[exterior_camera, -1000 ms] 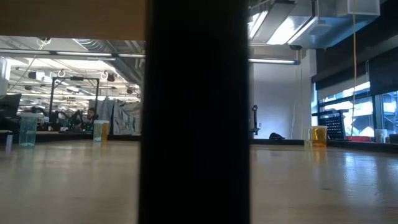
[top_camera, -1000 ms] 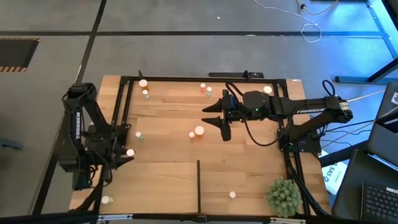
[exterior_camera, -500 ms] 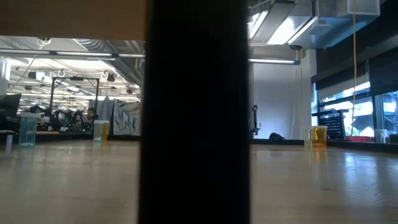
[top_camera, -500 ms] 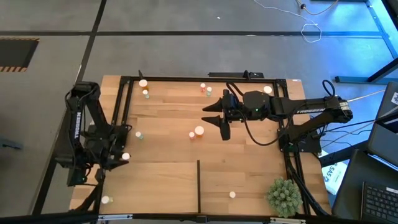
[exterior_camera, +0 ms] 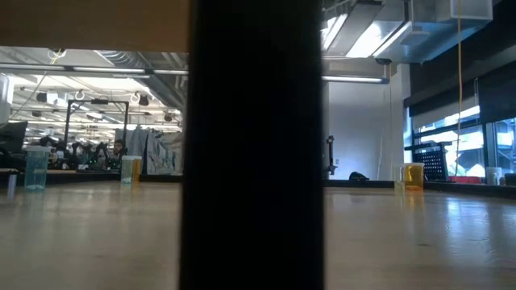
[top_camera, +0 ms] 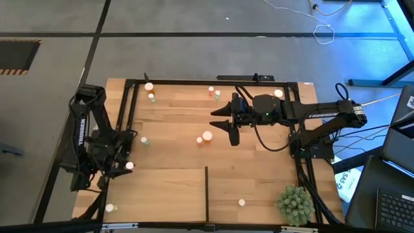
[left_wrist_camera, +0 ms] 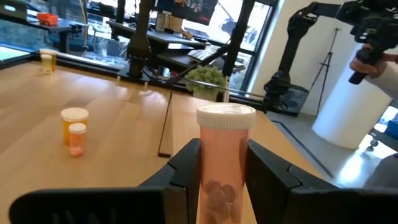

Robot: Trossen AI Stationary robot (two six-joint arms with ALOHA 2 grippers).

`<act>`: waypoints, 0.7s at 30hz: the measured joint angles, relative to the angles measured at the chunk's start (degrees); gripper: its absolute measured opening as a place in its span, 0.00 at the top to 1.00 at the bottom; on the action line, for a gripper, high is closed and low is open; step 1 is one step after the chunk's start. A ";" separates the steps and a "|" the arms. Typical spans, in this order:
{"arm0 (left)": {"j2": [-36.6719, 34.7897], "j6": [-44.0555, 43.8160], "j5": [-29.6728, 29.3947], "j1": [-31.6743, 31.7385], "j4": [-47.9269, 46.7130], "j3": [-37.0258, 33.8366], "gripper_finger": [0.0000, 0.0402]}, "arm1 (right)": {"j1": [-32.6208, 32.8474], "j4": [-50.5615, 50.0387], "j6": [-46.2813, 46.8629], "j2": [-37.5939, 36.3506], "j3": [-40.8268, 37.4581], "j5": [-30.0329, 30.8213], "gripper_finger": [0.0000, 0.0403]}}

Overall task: Pick and place medicine bottles onto shelf by color
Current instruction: Put the right pink pill bottle on the shelf

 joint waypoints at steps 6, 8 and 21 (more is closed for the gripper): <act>0.00 -0.13 -0.09 -1.64 0.90 -0.52 0.76 | 0.00 0.02 0.25 0.00 0.00 0.05 0.54; 0.00 -0.11 -0.11 -2.36 1.19 -0.52 0.76 | -0.02 0.02 1.36 0.00 0.00 0.05 0.54; 0.01 0.07 0.15 -5.71 1.93 -1.19 0.76 | 0.00 0.04 1.49 0.00 0.00 1.42 0.54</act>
